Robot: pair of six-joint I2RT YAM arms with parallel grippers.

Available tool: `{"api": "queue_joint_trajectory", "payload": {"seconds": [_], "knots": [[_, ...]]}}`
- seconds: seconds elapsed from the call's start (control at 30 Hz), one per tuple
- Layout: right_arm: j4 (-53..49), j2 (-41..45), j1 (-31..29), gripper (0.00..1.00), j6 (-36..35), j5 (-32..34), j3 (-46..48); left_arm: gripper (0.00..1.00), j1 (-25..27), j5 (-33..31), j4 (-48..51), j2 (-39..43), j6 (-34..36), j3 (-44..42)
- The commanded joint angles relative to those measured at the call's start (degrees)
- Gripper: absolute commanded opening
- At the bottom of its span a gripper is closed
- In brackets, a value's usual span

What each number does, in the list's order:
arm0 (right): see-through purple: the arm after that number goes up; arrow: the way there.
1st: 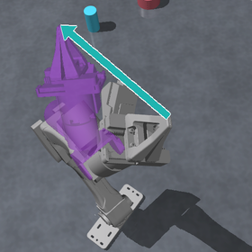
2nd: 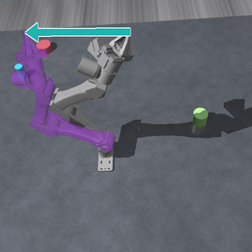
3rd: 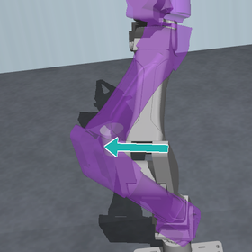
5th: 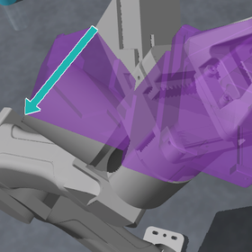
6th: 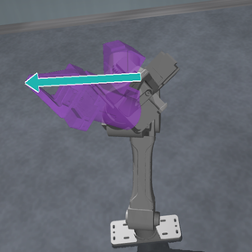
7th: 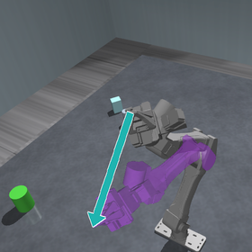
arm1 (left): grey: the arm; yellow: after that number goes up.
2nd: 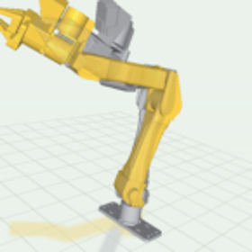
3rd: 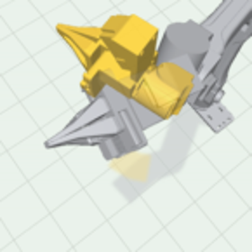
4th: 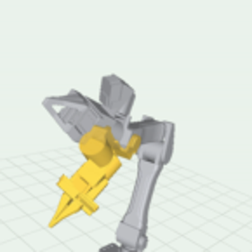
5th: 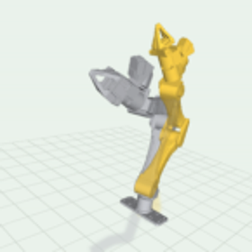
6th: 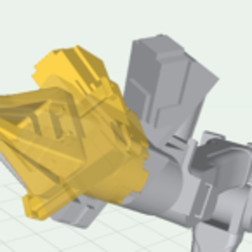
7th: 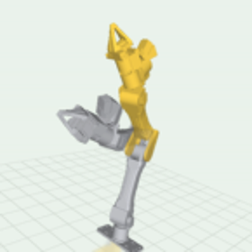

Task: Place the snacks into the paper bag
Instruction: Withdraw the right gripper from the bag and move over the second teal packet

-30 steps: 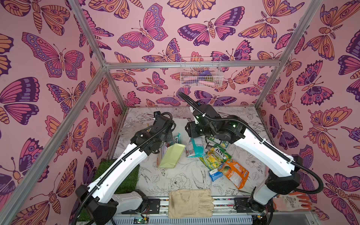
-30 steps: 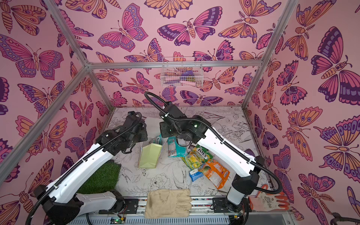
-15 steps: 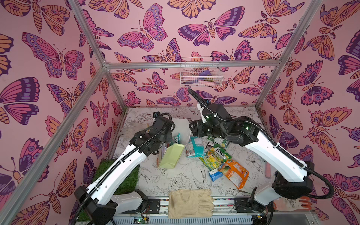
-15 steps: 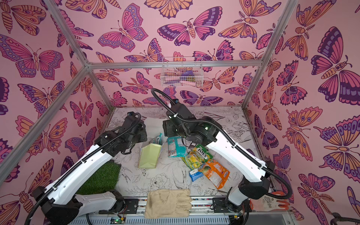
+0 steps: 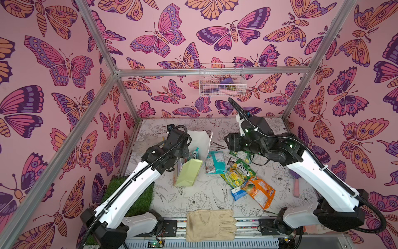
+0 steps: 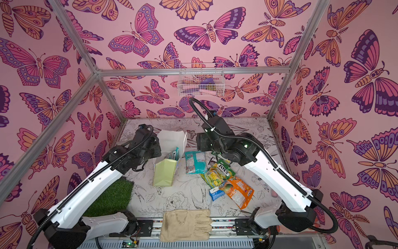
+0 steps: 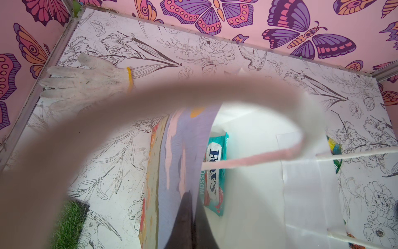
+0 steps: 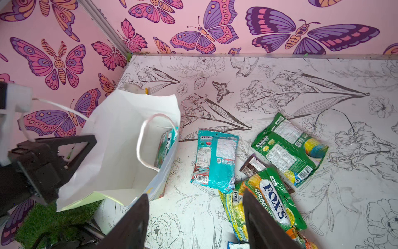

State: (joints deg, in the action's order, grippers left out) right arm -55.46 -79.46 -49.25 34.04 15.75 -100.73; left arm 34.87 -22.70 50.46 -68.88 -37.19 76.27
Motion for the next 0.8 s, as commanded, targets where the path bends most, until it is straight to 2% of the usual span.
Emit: {"api": "queue_joint_trajectory", "payload": {"seconds": [0.0,0.43,0.77], "knots": [[1.55,2.45,2.18,0.69,1.92,-1.91,2.69,0.00,-0.42,0.59,-0.97,1.11,-0.69,-0.88],[5.23,6.60,9.07,0.72,3.31,-8.85,13.73,0.00,-1.19,1.29,-1.48,1.85,-0.86,-2.02],[11.20,7.22,13.55,0.72,3.67,-17.44,22.44,0.00,-1.65,2.39,-2.51,2.87,-0.25,-3.13]]}}
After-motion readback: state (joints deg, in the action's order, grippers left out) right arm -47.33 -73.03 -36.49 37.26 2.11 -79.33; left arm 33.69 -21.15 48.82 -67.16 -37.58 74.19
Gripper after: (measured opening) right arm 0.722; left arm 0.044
